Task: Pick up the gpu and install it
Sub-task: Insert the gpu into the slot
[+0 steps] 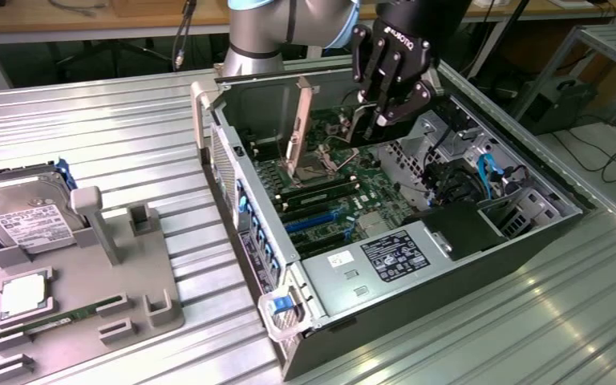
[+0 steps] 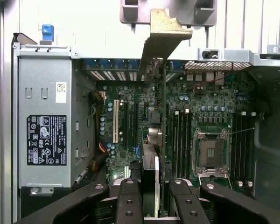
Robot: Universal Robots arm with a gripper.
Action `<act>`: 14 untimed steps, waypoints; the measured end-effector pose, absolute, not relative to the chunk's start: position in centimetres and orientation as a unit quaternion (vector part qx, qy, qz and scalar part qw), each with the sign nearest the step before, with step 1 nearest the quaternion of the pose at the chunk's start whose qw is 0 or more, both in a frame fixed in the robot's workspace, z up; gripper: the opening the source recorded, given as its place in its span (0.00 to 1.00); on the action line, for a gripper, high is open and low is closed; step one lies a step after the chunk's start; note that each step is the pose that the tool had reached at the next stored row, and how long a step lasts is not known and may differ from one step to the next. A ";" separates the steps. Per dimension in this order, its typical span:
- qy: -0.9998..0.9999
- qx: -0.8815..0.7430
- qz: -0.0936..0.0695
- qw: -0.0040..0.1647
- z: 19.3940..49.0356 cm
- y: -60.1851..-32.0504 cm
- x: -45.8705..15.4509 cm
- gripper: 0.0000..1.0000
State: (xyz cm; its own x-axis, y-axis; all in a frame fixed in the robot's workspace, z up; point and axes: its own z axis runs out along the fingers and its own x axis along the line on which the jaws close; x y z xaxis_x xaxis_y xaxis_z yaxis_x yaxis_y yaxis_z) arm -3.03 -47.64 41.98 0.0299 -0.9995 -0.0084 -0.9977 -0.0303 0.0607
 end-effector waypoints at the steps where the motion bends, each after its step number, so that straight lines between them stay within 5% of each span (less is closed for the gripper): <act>1: -0.694 0.720 -0.024 0.019 42.0 -47.6 -3.0 0.27; 14: -0.674 0.738 -0.020 0.016 41.3 -47.6 -3.0 0.27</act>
State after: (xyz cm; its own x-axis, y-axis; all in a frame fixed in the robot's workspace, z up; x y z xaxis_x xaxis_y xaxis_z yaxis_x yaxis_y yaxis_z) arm -3.03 -47.63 41.35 0.0896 -0.9960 -0.0074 -0.9947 -0.0899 0.0506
